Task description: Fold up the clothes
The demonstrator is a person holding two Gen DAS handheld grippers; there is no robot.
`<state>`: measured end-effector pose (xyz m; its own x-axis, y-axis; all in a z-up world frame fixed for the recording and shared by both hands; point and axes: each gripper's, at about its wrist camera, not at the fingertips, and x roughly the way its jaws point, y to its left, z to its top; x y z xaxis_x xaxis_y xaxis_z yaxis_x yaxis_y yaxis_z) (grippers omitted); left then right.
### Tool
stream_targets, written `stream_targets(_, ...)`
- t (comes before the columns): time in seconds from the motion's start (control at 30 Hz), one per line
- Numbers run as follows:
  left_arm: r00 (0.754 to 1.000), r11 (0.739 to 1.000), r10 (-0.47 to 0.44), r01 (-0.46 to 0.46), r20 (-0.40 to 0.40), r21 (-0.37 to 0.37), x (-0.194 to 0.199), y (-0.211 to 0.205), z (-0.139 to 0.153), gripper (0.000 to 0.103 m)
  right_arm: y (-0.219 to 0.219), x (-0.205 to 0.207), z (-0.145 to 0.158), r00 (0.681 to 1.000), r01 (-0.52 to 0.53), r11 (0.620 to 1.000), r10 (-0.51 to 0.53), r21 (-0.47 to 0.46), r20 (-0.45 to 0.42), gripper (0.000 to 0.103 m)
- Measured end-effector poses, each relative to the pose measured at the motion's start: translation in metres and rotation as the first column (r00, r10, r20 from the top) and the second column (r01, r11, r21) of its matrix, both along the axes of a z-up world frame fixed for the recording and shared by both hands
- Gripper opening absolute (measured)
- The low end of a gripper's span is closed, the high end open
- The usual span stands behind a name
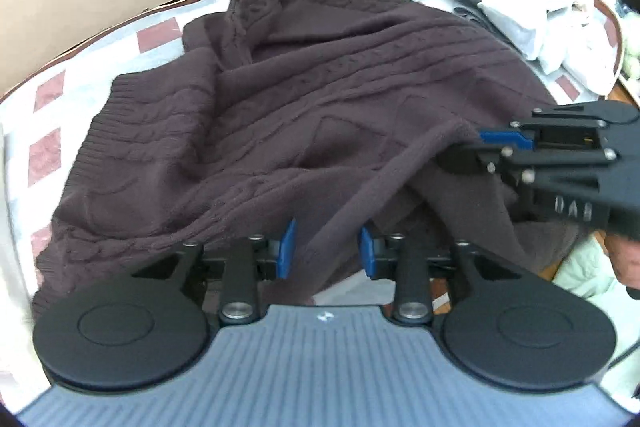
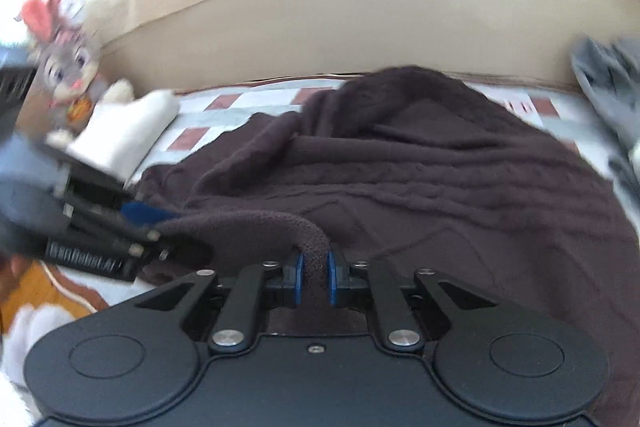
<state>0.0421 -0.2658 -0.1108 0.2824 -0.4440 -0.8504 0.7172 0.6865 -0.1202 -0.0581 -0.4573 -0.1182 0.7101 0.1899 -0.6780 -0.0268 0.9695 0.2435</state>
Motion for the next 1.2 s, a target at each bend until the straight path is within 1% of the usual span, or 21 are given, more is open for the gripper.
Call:
stream_targets(0.07,1.000,1.000,-0.005,0.005,0.010,-0.004,-0.002,0.003,-0.002,0.043,-0.010,0.000,-0.003,0.999,0.049,0.999,-0.048,0.022,-0.023,0.013)
stream_targets(0.1,1.000,1.000,-0.012,0.012,0.025,0.005,-0.005,0.005,-0.003,0.044,-0.015,0.000,-0.005,0.997,0.073,0.997,-0.072,0.032,-0.035,0.013)
stream_targets(0.2,0.992,0.991,-0.099,0.092,0.074,0.093,-0.019,0.009,-0.013,0.044,-0.029,0.001,-0.011,0.990,0.126,0.990,-0.122,0.066,-0.073,0.013)
stream_targets(0.27,0.985,0.984,-0.145,0.133,0.095,0.121,-0.026,0.011,-0.018,0.044,-0.035,0.002,-0.015,0.988,0.136,0.986,-0.128,0.095,-0.089,0.013)
stream_targets(0.3,0.984,0.984,-0.149,0.137,0.095,0.116,-0.026,0.012,-0.020,0.044,-0.039,0.003,-0.016,0.986,0.143,0.984,-0.133,0.107,-0.096,0.013)
stream_targets(0.37,0.987,0.989,-0.133,0.127,0.087,0.071,-0.022,0.013,-0.021,0.047,-0.044,0.004,-0.020,0.983,0.165,0.979,-0.152,0.122,-0.106,0.013)
stream_targets(0.43,0.988,0.991,-0.131,0.129,0.082,0.029,-0.018,0.011,-0.025,0.056,-0.049,0.006,-0.023,0.980,0.179,0.972,-0.163,0.150,-0.117,0.013)
stream_targets(0.5,0.986,0.990,-0.139,0.136,0.089,0.035,-0.015,0.004,-0.032,0.068,-0.055,0.006,-0.024,0.981,0.178,0.959,-0.155,0.220,-0.118,0.013)
stream_targets(0.6,0.988,0.989,-0.121,0.112,0.100,0.092,-0.009,-0.008,-0.042,0.068,-0.063,0.002,-0.020,0.991,0.128,0.908,-0.098,0.398,-0.093,0.013)
stream_targets(0.63,0.989,0.992,-0.107,0.099,0.102,0.082,-0.008,-0.007,-0.040,0.067,-0.066,-0.001,-0.018,0.993,0.116,0.885,-0.086,0.451,-0.087,0.013)
stream_targets(0.67,0.991,0.995,-0.092,0.086,0.102,0.059,-0.007,-0.004,-0.035,0.048,-0.068,-0.004,-0.016,0.994,0.104,0.858,-0.073,0.502,-0.080,0.014)
stream_targets(0.7,0.992,0.997,-0.078,0.075,0.097,0.030,-0.007,0.001,-0.029,0.010,-0.070,-0.007,-0.014,0.995,0.094,0.836,-0.065,0.540,-0.073,0.014)
stream_targets(0.77,0.996,0.996,-0.061,0.065,0.067,-0.057,-0.010,0.015,-0.009,0.011,-0.072,-0.016,-0.011,0.996,0.084,0.819,-0.063,0.567,-0.056,0.014)
stream_targets(0.8,0.994,0.992,-0.054,0.064,0.093,-0.106,-0.016,0.023,0.003,0.011,-0.073,-0.020,-0.009,0.997,0.077,0.815,-0.061,0.574,-0.047,0.014)
stream_targets(0.83,0.993,0.987,-0.046,0.062,0.112,-0.151,-0.022,0.032,0.014,0.011,-0.074,-0.023,-0.007,0.998,0.067,0.821,-0.058,0.567,-0.035,0.014)
stream_targets(0.9,0.996,0.977,-0.035,0.052,0.086,-0.204,-0.030,0.048,0.031,0.011,-0.074,-0.029,-0.004,0.999,0.049,0.826,-0.050,0.562,-0.014,0.014)
stream_targets(1.0,0.997,0.969,-0.023,0.038,0.067,-0.243,-0.043,0.068,0.052,0.011,-0.069,-0.030,-0.003,1.000,0.016,0.811,-0.027,0.584,0.010,0.014)
stream_targets(1.1,1.000,0.959,0.017,-0.015,0.007,-0.284,-0.048,0.086,0.068,0.011,-0.052,-0.025,0.001,0.999,-0.042,0.830,0.035,0.555,0.024,0.017)
stream_targets(1.13,0.999,0.958,0.036,-0.043,-0.029,-0.285,-0.048,0.092,0.071,0.011,-0.047,-0.024,0.003,0.998,-0.062,0.836,0.056,0.545,0.028,0.021)
stream_targets(1.17,0.991,0.964,0.076,-0.102,-0.114,-0.247,-0.040,0.096,0.066,0.011,-0.041,-0.023,0.003,0.996,-0.085,0.845,0.081,0.528,0.031,0.021)
stream_targets(1.2,0.976,0.969,0.123,-0.158,-0.182,-0.191,-0.032,0.100,0.059,0.011,-0.036,-0.023,0.003,0.993,-0.116,0.860,0.116,0.496,0.032,0.025)
